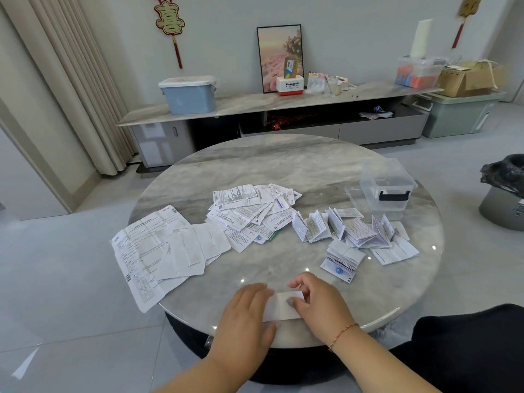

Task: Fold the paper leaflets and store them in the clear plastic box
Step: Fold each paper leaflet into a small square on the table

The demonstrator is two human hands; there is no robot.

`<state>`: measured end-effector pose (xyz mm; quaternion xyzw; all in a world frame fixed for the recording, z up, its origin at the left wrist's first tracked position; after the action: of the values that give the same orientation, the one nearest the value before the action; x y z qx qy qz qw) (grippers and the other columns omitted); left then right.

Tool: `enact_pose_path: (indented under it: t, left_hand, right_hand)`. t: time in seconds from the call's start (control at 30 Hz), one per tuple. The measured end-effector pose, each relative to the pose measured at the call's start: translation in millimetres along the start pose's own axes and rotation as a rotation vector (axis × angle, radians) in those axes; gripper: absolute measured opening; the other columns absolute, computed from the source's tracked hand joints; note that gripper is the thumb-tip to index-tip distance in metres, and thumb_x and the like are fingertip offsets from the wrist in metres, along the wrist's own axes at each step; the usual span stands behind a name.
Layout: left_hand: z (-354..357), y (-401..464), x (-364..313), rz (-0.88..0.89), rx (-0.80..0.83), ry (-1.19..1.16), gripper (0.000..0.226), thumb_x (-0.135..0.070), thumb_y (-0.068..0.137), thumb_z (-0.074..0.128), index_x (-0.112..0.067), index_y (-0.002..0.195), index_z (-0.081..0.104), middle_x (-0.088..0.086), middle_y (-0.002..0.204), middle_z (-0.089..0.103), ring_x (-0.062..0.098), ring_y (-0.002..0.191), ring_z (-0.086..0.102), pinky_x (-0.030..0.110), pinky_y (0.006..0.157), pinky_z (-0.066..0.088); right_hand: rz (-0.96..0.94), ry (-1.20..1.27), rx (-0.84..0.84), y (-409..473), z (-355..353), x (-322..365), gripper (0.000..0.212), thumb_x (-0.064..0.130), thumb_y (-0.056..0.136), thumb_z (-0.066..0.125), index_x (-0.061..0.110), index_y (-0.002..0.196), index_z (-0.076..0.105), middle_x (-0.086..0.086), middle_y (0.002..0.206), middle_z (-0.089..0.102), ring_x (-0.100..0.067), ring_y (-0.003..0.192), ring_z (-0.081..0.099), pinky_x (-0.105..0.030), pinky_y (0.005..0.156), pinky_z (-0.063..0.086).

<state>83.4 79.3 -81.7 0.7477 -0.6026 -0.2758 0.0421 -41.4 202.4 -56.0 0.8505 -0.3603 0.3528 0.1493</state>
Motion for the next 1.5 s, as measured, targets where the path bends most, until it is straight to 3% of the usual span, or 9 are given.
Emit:
enact_pose_path:
  t: [0.17, 0.3, 0.6, 0.8, 0.97, 1.13, 1.27, 1.37, 1.5]
  left_hand:
    - [-18.1, 15.5, -5.3, -0.087, -0.134, 0.007, 0.055, -0.048, 0.071, 0.054, -0.028, 0.122, 0.048, -0.001, 0.125, 0.052, 0.016, 0.11, 0.041, 0.03, 0.091, 0.04]
    - [-17.1, 17.6, -6.4, 0.037, -0.079, -0.035, 0.022, -0.031, 0.072, 0.056, -0.031, 0.093, 0.062, -0.012, 0.095, 0.059, 0.008, 0.083, 0.048, 0.018, 0.066, 0.046]
    - [-10.1, -9.8, 12.8, -0.134, 0.082, -0.235, 0.027, -0.042, 0.082, 0.051, -0.019, 0.075, 0.064, -0.024, 0.094, 0.056, -0.01, 0.098, 0.046, 0.003, 0.08, 0.035]
    - [-5.5, -13.6, 5.7, -0.453, -0.084, -0.099, 0.026, -0.02, 0.072, 0.074, -0.023, 0.083, 0.051, -0.012, 0.097, 0.049, 0.01, 0.095, 0.039, 0.014, 0.08, 0.031]
    - [1.1, -25.4, -7.5, 0.015, -0.142, 0.067, 0.04, -0.026, 0.062, 0.057, -0.021, 0.102, 0.053, -0.004, 0.1, 0.057, 0.015, 0.091, 0.046, 0.025, 0.076, 0.041]
    - [13.1, -26.9, -12.9, 0.086, 0.006, 0.124, 0.037, -0.032, 0.052, 0.062, -0.025, 0.089, 0.062, -0.011, 0.084, 0.058, 0.013, 0.078, 0.051, 0.021, 0.065, 0.038]
    - [15.3, -27.6, -7.5, 0.147, -0.06, 0.077, 0.015, -0.016, 0.062, 0.057, -0.021, 0.075, 0.063, -0.007, 0.081, 0.059, 0.016, 0.07, 0.057, 0.023, 0.065, 0.038]
    - [7.3, -29.2, -6.1, 0.038, -0.099, -0.099, 0.012, -0.027, 0.076, 0.053, -0.025, 0.087, 0.058, -0.01, 0.102, 0.055, 0.003, 0.072, 0.053, 0.009, 0.063, 0.04]
    - [3.2, -26.9, -4.2, -0.129, -0.118, -0.219, 0.024, -0.03, 0.083, 0.059, -0.032, 0.105, 0.048, -0.022, 0.104, 0.042, -0.004, 0.083, 0.053, 0.0, 0.067, 0.037]
  right_hand:
    - [-0.235, -0.067, -0.161, 0.5, -10.1, 1.5, 0.024, 0.017, 0.075, 0.072, 0.031, 0.092, 0.061, 0.014, 0.077, 0.055, -0.003, 0.071, 0.049, -0.009, 0.065, 0.037]
    - [-0.607, -0.281, -0.182, -13.2, -5.6, 7.3, 0.033, 0.019, 0.062, 0.071, 0.03, 0.087, 0.053, 0.015, 0.074, 0.055, -0.004, 0.073, 0.046, -0.017, 0.066, 0.034]
    - [-0.238, -0.084, 0.185, -7.4, -14.6, -9.9, 0.018, 0.033, 0.077, 0.066, 0.041, 0.068, 0.053, 0.011, 0.08, 0.058, -0.002, 0.075, 0.052, -0.017, 0.071, 0.041]
    - [-0.047, -0.017, 0.063, 1.7, 6.9, -2.3, 0.027, 0.028, 0.082, 0.066, 0.032, 0.107, 0.055, 0.01, 0.072, 0.052, -0.003, 0.068, 0.05, -0.019, 0.071, 0.044]
    - [0.033, -0.159, 0.054, -0.1, 10.7, 7.6, 0.021, 0.033, 0.084, 0.061, 0.03, 0.102, 0.051, 0.012, 0.067, 0.045, -0.01, 0.071, 0.049, -0.022, 0.066, 0.039]
    - [0.395, 0.309, 0.236, -16.4, 12.9, 20.1, 0.01, 0.014, 0.083, 0.055, 0.017, 0.091, 0.049, -0.005, 0.058, 0.062, -0.016, 0.041, 0.053, -0.024, 0.036, 0.039]
    - [0.112, 0.033, 0.149, -12.8, -12.0, 7.8, 0.025, 0.033, 0.069, 0.071, 0.03, 0.085, 0.052, 0.009, 0.072, 0.055, -0.004, 0.064, 0.05, -0.021, 0.059, 0.042]
    - [-0.108, 0.154, 0.39, -13.1, -24.4, 5.9, 0.049, 0.023, 0.062, 0.08, 0.037, 0.099, 0.052, 0.013, 0.094, 0.058, -0.006, 0.087, 0.054, -0.019, 0.081, 0.045]
    - [-0.147, 0.102, 0.318, -14.0, -1.9, 8.8, 0.047, 0.022, 0.072, 0.073, 0.039, 0.109, 0.048, 0.02, 0.091, 0.055, 0.004, 0.082, 0.054, -0.008, 0.077, 0.042]
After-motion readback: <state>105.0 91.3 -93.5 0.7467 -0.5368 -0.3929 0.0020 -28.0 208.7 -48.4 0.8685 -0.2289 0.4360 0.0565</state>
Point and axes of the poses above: each hand's wrist, its own y-axis towards the middle knuckle, its own z-axis out of the palm, x = y × z, the point moved 1 cm from there along y, towards the middle knuckle
